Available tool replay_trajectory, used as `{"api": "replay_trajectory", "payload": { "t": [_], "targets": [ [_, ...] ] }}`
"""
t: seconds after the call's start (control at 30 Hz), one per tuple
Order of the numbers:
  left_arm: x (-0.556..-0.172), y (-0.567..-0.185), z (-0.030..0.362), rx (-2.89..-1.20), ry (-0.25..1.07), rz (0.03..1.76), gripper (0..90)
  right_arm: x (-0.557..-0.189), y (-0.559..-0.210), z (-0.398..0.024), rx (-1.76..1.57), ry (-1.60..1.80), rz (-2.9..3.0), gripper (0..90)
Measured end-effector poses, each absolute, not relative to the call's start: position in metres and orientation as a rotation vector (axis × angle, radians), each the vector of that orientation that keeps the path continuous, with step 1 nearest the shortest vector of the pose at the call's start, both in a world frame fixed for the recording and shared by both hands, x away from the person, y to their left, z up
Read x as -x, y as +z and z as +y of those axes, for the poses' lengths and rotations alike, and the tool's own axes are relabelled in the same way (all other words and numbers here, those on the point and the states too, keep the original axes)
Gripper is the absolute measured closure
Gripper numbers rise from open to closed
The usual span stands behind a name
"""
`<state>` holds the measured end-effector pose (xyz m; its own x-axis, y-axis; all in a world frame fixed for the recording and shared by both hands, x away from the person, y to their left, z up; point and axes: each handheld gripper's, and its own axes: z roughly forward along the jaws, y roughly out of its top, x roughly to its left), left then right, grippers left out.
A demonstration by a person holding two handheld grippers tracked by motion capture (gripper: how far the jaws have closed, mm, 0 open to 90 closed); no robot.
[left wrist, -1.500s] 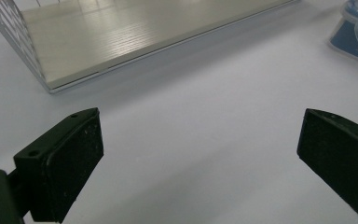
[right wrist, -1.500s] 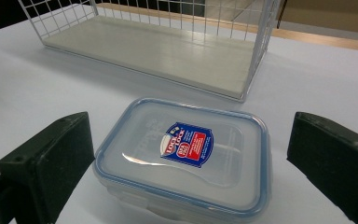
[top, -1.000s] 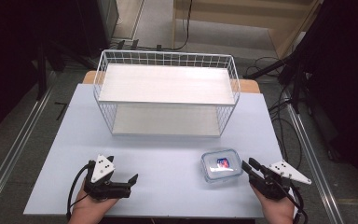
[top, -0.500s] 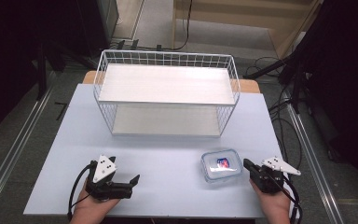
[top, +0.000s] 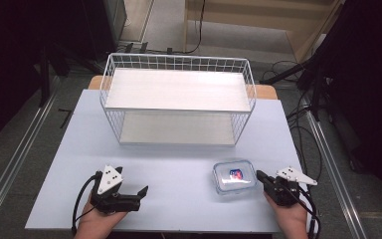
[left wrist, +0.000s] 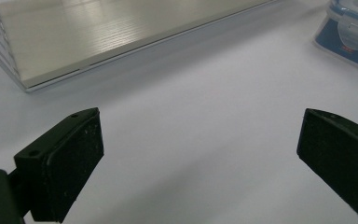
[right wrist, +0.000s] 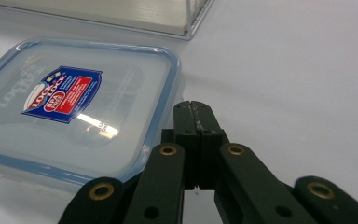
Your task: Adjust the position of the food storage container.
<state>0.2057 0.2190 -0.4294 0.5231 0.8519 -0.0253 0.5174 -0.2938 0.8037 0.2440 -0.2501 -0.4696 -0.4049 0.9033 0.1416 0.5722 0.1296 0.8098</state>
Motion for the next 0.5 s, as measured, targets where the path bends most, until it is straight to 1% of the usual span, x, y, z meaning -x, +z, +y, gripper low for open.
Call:
{"api": "replay_trajectory", "payload": {
  "t": [0.5],
  "targets": [
    [-0.206, -0.429, 0.221, -1.946, 0.515, 1.129, 0.6, -0.236, -0.466, -0.213, -1.321, 1.221, 2.143, 90.0]
  ]
}}
